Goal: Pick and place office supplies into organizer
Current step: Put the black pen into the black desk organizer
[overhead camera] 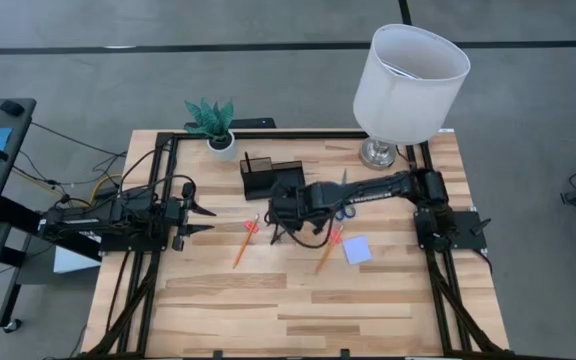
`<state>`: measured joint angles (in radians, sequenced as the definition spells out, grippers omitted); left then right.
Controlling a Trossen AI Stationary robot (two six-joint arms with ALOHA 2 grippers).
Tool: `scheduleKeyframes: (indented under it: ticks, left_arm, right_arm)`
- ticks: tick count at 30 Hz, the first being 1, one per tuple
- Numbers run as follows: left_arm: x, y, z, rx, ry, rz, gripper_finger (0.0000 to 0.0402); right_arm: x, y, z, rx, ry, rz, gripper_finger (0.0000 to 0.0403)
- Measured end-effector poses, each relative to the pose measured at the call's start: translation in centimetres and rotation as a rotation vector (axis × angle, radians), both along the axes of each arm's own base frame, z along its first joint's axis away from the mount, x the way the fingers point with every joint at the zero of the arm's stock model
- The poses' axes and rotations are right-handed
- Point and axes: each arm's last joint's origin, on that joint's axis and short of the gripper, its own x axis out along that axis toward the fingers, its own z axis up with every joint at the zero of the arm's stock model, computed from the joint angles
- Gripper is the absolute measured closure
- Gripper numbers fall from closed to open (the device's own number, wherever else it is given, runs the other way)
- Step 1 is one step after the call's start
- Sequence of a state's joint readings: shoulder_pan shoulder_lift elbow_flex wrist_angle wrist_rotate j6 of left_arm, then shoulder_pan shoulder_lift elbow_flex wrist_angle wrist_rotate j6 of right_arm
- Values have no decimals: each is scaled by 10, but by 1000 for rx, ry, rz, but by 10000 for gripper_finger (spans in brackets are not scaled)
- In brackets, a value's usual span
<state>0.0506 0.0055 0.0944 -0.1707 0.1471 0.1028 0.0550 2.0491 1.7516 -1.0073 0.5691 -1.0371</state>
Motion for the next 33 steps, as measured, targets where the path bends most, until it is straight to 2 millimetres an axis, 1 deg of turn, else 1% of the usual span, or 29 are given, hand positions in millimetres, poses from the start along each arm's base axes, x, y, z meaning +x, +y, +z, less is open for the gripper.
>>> scheduleKeyframes:
  ticks: [6, 10, 15, 18, 22, 26, 29, 33]
  left_arm:
    - [0, 0, 0, 0, 1, 0, 258]
    - [0, 0, 0, 0, 0, 0, 258]
    - [0, 0, 0, 0, 0, 0, 258]
    - [0, 0, 0, 0, 0, 0, 258]
    - [0, 0, 0, 9, -1, 2, 258]
    - [0, 0, 0, 18, -2, 1, 258]
    - [0, 0, 0, 28, -3, 0, 258]
    - [0, 0, 0, 33, -6, 0, 258]
  right_arm:
    - [5, -29, 18, -43, -18, -20, 380]
    - [8, -49, 35, -109, -45, -34, 380]
    - [13, -77, 59, -158, -122, -47, 380]
    - [14, -91, 69, -206, -135, -45, 380]
    - [13, -108, 73, -270, -98, -26, 380]
    - [11, -119, 74, -301, -76, -21, 380]
    - [12, -123, 74, -309, -85, -23, 380]
    - [12, -122, 74, -312, -73, -4, 380]
